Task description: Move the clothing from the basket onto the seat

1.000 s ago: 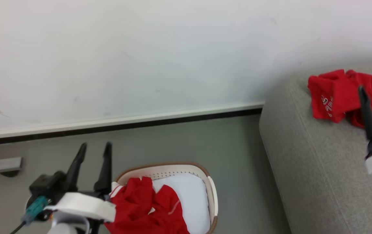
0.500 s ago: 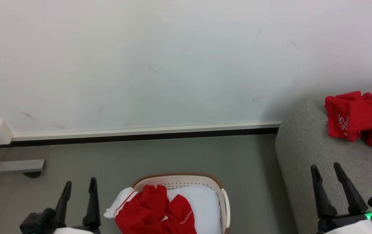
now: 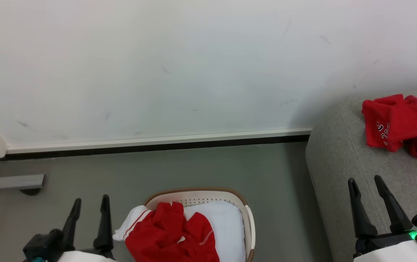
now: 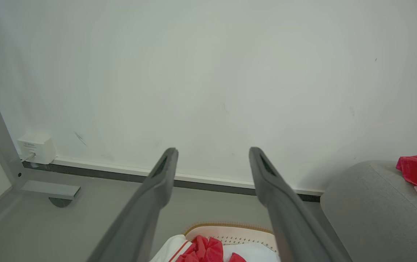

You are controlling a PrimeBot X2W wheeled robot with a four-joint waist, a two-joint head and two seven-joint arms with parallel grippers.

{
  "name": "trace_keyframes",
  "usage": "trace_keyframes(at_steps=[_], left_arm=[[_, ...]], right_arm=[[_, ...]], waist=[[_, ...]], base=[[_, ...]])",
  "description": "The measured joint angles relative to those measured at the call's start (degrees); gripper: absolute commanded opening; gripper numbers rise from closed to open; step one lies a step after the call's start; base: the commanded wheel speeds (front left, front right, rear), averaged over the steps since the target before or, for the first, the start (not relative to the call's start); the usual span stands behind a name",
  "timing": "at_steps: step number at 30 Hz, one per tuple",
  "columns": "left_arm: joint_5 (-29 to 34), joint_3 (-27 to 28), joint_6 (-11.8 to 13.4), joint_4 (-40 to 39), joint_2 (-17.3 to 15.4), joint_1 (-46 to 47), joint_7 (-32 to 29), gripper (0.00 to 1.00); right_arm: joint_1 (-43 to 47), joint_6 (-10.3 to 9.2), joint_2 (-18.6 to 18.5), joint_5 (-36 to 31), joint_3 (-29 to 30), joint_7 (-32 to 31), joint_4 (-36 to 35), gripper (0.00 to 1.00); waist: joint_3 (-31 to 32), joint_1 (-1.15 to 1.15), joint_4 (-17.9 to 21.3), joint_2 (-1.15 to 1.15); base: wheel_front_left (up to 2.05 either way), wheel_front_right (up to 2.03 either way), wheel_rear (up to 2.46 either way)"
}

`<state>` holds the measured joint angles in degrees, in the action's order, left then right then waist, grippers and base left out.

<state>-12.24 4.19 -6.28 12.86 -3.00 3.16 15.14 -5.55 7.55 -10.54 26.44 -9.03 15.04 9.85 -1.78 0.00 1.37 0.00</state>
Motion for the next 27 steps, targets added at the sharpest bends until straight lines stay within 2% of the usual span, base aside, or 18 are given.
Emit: trace_keyframes(at_steps=[6,11,15,22,27], left_arm=[[0.6,-1.3,-0.6,2.2,0.1,2.7,0.0,1.0],[1.8,-5.2,-0.9,8.0,-0.8,9.9,0.0,1.0],[3.5,-9.5,-1.1,14.7,-3.9,15.6,0.0,1.0],[5.1,-22.8,-1.3,28.4,-10.9,26.0,-2.2,1.0],[3.5,-29.8,-1.3,36.0,-13.1,32.1,-3.3,1.0]], right_arm=[[-2.7,0.0,0.4,-0.3,-0.4,0.0,-1.1,1.0],[-8.0,0.0,0.8,-0.8,-0.5,0.0,-3.2,1.0],[-11.2,0.0,1.7,-1.4,0.0,0.1,-4.8,1.0],[-16.2,0.0,3.4,-2.1,0.3,0.1,-6.6,1.0],[-18.5,0.0,5.2,-2.2,0.8,0.1,-7.9,1.0]], waist=[[-2.6,0.0,1.1,0.0],[-8.0,0.01,2.5,0.0],[-12.7,0.01,3.6,0.0],[-20.9,0.02,6.3,0.0],[-25.9,0.02,9.2,0.0]], base=[[0.0,0.0,0.0],[0.0,0.0,0.0],[0.0,0.0,0.0],[0.0,0.0,0.0],[0.0,0.0,0.0]])
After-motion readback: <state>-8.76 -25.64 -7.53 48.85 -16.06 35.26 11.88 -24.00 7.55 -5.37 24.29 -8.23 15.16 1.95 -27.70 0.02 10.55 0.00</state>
